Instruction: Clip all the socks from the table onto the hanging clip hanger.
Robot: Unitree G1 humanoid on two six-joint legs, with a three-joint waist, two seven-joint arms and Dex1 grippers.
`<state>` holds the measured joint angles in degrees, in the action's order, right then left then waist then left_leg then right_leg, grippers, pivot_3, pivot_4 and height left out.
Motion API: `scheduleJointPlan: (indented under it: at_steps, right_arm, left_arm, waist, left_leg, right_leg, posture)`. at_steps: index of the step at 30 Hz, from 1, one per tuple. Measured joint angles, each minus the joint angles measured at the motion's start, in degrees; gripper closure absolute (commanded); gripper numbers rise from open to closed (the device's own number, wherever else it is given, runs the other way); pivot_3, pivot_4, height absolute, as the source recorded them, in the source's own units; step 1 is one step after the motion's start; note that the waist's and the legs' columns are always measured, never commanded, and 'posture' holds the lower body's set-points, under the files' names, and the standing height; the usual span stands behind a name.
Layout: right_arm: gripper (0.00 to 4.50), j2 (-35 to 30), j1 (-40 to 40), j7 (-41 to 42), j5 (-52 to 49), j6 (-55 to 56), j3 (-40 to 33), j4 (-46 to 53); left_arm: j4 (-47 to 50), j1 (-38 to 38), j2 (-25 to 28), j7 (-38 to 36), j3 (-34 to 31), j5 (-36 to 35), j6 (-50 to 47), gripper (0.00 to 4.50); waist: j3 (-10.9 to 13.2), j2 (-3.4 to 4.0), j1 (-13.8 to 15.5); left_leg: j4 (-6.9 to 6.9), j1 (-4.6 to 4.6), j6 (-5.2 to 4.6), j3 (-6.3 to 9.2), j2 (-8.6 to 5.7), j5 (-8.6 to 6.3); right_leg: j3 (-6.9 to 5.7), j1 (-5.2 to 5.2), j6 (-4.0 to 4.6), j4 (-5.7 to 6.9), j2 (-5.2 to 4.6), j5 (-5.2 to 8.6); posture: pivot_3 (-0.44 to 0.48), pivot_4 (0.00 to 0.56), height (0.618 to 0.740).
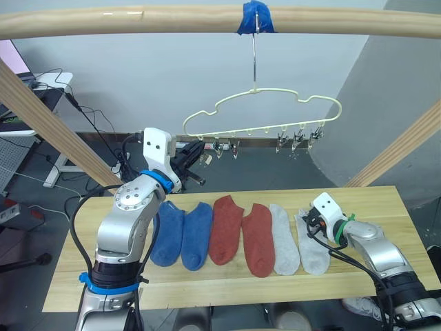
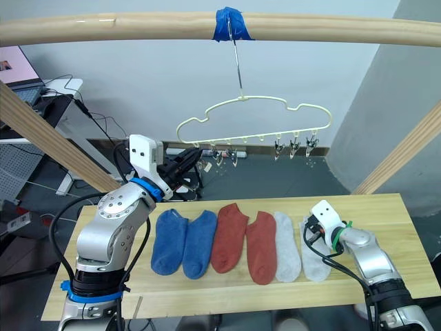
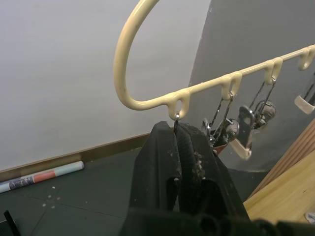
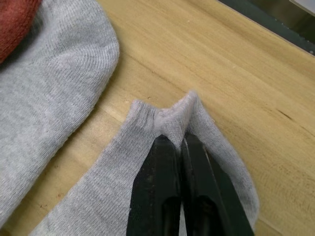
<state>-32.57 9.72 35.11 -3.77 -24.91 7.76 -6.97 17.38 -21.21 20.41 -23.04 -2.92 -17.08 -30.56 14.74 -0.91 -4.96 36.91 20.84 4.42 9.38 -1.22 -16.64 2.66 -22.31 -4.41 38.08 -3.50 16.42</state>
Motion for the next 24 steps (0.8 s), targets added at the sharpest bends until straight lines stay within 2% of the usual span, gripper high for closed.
scheduleJointPlan:
  at_steps: [3, 7, 10, 13, 17, 24]
  right_arm:
    - [4.45, 0.0, -1.8, 2.9, -3.6, -1.4, -1.0, 7.7]
    - [4.45, -0.8, -1.4, 7.3, -12.3, -8.9, -2.4, 24.5]
    - [4.45, -0.5, 1.0, 7.2, -15.4, -13.5, -2.1, 31.3]
    - [4.45, 2.7, 4.4, 4.9, -15.9, -16.6, -0.2, 34.1]
    - [4.45, 9.3, 10.1, 0.5, -15.0, -18.2, 4.5, 34.8]
    - [4.45, 14.0, 14.2, -4.7, -10.1, -16.3, 9.2, 31.2]
  left_arm:
    - [0.2, -1.4, -0.8, 0.3, -2.0, -3.4, -4.0, 4.50]
    - [0.3, -5.3, -5.1, 3.5, -9.6, -16.6, -19.1, 4.50]
    - [-1.1, -8.8, -7.2, 7.5, -16.4, -26.8, -30.9, 4.50]
    - [-2.8, -11.2, -8.0, 11.4, -21.2, -33.8, -38.4, 4.50]
    - [-4.2, -13.1, -8.7, 15.3, -23.9, -40.0, -44.9, 4.50]
    - [-4.5, -13.6, -9.9, 21.6, -25.7, -47.0, -48.0, 4.50]
  waist:
    - [0.5, 0.05, -0.1]
    - [0.7, -0.02, -0.1]
    - [0.8, -0.14, -0.1]
    - [0.8, -0.20, -0.2]
    - [0.8, -0.21, 0.0]
    - [0.9, -0.25, 0.4]
  left_leg:
    - [0.01, 0.01, 0.00, 0.00, 0.01, 0.00]
    - [0.04, 0.03, 0.00, 0.04, 0.01, 0.00]
    - [0.03, 0.04, 0.00, 0.06, 0.01, 0.00]
    - [0.01, 0.02, 0.00, 0.06, 0.01, 0.00]
    - [-0.01, 0.05, 0.18, 0.09, 0.01, 0.09]
    - [-0.03, 0.11, 0.37, 0.08, -0.01, 0.06]
  right_leg:
    - [0.00, 0.00, -0.01, 0.01, 0.01, 0.00]
    - [-0.05, 0.01, -0.02, 0.02, 0.01, 0.00]
    - [-0.07, -0.01, -0.03, 0.01, 0.01, -0.01]
    - [-0.08, -0.04, -0.03, 0.02, 0.02, -0.01]
    - [-0.08, -0.08, -0.03, 0.01, 0.01, -0.01]
    - [-0.08, -0.13, -0.03, -0.11, -0.03, -0.01]
  posture:
    - [-0.082, 0.291, 0.740]
    - [-0.087, 0.291, 0.740]
    - [-0.089, 0.290, 0.740]
    - [-0.089, 0.290, 0.740]
    - [-0.085, 0.290, 0.740]
    - [-0.072, 0.285, 0.740]
